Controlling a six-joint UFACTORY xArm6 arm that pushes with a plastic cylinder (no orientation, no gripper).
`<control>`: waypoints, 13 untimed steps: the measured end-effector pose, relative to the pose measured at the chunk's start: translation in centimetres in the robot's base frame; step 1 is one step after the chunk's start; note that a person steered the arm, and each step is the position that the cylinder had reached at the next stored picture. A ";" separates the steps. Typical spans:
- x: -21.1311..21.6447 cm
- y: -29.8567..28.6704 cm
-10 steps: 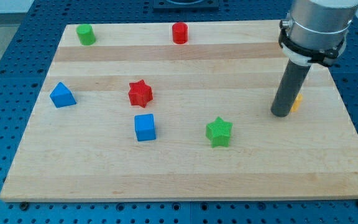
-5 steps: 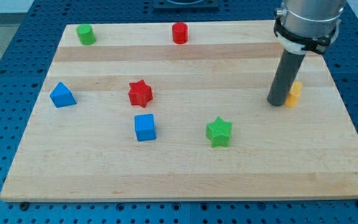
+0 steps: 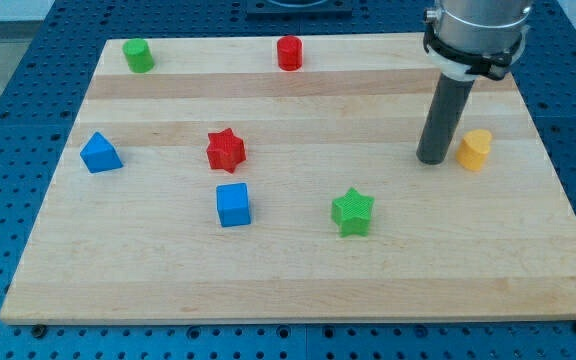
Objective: Push the yellow heart to the right center
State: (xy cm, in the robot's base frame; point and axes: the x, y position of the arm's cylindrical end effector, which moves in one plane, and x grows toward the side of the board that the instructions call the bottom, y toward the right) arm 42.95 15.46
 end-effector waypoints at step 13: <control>0.0 3.2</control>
State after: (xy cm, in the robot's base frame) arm 42.90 18.67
